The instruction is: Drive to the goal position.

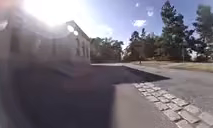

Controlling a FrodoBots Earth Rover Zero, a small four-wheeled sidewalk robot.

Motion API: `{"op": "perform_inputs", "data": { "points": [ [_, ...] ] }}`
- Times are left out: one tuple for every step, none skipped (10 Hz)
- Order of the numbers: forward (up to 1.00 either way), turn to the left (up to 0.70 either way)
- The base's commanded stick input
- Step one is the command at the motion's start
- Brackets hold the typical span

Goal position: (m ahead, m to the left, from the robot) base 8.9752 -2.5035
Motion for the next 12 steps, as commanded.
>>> {"op": "perform_inputs", "data": {
  "points": [
    [0.66, 0.00],
    [0.66, 0.00],
    [0.66, 0.00],
    [0.66, 0.00],
    [0.66, 0.00],
    [0.66, 0.00],
    [0.66, 0.00],
    [0.66, 0.00],
    [0.66, 0.00],
    [0.66, 0.00],
    [0.66, 0.00],
    [0.66, 0.00]
  ]
}}
